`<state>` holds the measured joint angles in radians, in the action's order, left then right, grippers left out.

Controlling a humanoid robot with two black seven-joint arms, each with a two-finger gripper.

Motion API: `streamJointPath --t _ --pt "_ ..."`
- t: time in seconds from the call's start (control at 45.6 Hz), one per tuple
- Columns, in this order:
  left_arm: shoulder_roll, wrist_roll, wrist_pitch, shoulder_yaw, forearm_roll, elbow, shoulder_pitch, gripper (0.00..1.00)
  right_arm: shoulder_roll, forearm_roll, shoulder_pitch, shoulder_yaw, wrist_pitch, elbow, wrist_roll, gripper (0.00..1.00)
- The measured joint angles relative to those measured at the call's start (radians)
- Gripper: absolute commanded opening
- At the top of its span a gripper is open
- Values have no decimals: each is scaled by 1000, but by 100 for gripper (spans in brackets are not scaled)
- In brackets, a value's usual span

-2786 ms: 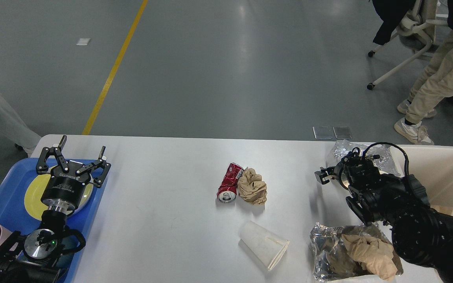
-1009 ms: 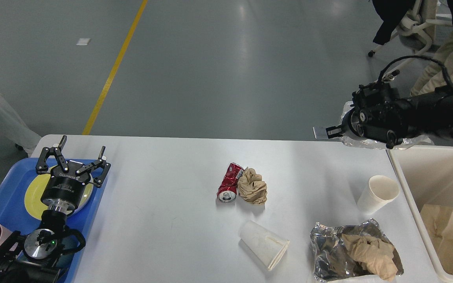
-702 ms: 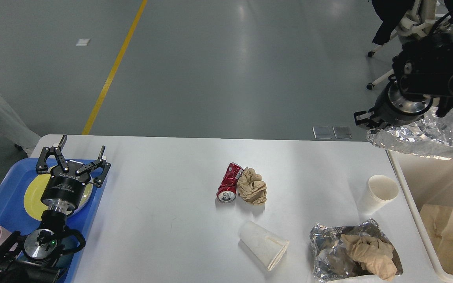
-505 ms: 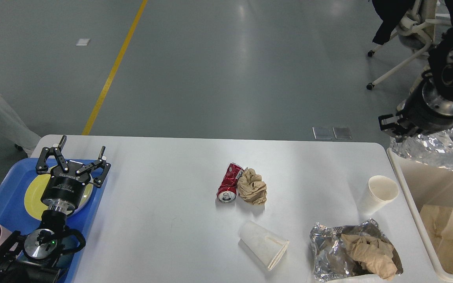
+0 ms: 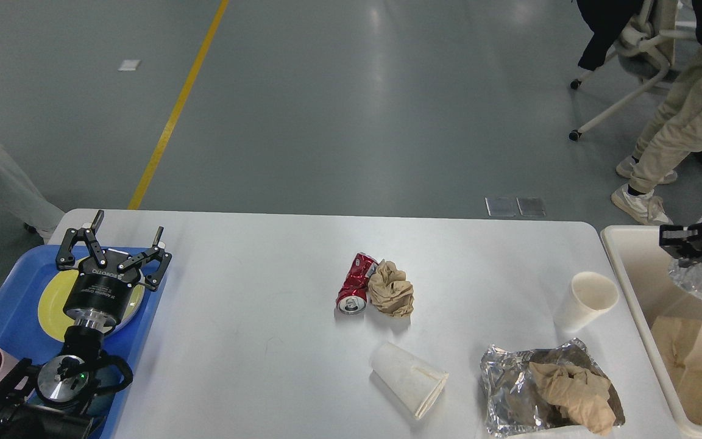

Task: Tidy desktop
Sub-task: 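Lift the crumpled foil and drop it into the white bin, then raise the right gripper out of the white bin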

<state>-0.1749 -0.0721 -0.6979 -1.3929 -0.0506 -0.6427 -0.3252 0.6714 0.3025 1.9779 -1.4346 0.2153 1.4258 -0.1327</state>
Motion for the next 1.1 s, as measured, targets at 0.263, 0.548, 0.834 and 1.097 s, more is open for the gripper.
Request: streamJointPath --t 0.263,0.548,0.834,1.097 --pt "0 0 0 0 0 0 0 97 79 18 -561 297 -39 -472 9 0" --pt "0 0 0 0 0 0 0 97 -126 16 -1122 641 -48 -1057 14 0" --pt "0 0 0 0 0 0 0 97 -282 3 -1269 656 -186 -1229 39 0" --pt "0 0 0 0 0 0 0 96 -308 1 -1301 657 -205 -1247 39 0"
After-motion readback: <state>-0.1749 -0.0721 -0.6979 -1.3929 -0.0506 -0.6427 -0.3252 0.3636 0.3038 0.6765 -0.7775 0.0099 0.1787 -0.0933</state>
